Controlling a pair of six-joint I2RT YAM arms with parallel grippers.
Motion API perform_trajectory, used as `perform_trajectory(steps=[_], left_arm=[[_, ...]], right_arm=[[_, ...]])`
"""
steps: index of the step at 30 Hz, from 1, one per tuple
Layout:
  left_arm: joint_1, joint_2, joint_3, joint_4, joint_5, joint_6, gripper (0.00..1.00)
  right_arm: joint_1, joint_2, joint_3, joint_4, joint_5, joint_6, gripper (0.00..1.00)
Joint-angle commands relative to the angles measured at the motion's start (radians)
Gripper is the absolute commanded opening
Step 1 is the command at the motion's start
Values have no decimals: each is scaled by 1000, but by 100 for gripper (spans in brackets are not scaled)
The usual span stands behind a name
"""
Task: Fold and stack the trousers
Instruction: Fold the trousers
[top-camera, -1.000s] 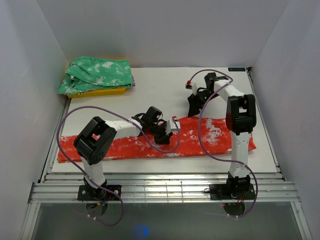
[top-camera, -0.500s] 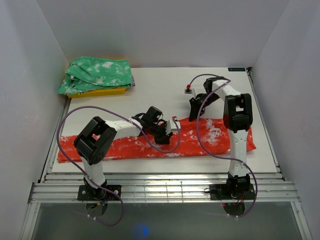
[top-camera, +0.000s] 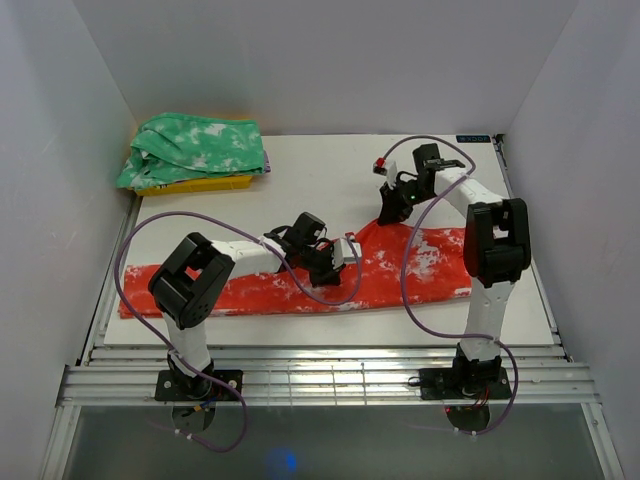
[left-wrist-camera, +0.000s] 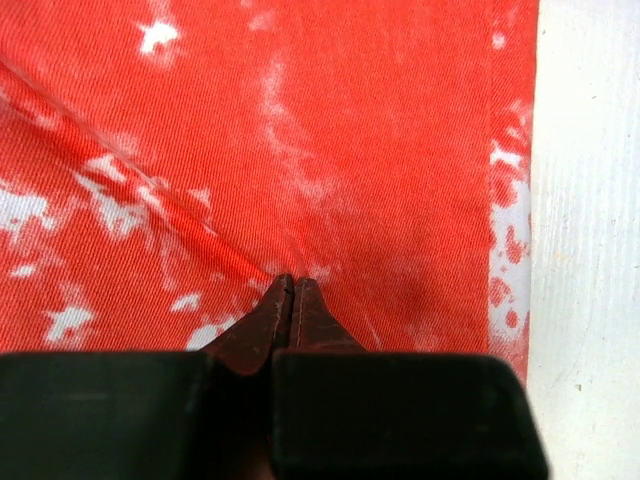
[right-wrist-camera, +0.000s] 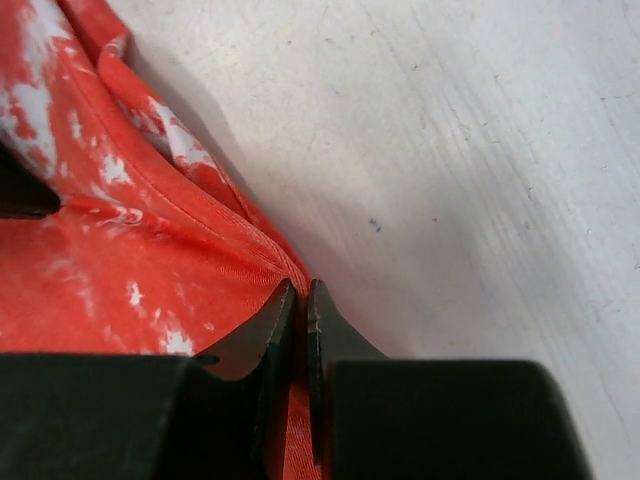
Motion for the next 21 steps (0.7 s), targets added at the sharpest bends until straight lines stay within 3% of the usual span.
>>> perform_trajectory(steps=[1,3,5,6,7,8,9,10,13,14,16,19,21], left_arm=[[-16,69,-53,-197,-40,-11,2],[-14,77,-45,-199,-43,-14,3],[-16,83,-39,-200,-58,-33,10],[-16,84,-25,-203,-68,-45,15],[-16,81,-15,-211,-75,-59,23],[-12,75,-5,-216,-92,-89,27],[-11,52,1,-220,-103,-108,32],[-8,35,19,-225,-110,-123,37],[17,-75,35,-210,-132,-223,53],[36,-103,45,-202,-137,-252,64],[63,-167,64,-213,-137,-335,74],[147,-224,107,-263,-89,-418,98],[237,-244,116,-303,-22,-438,98]], right_arm=[[-4,-4,-6,225,147,-32,9],[17,9,-22,229,213,-55,18],[31,9,-44,252,287,-43,56],[31,3,-42,251,304,-35,69],[31,-5,-30,240,324,-31,92],[26,-20,-29,220,362,-31,97],[19,-64,-29,214,374,-31,100],[8,-91,-29,209,378,-31,94],[-56,-183,9,145,358,-35,91],[-99,-201,49,107,341,-38,93],[-160,-243,77,-31,270,-64,100],[-237,-295,27,-188,212,-124,84],[-268,-341,-98,-209,186,-145,76]])
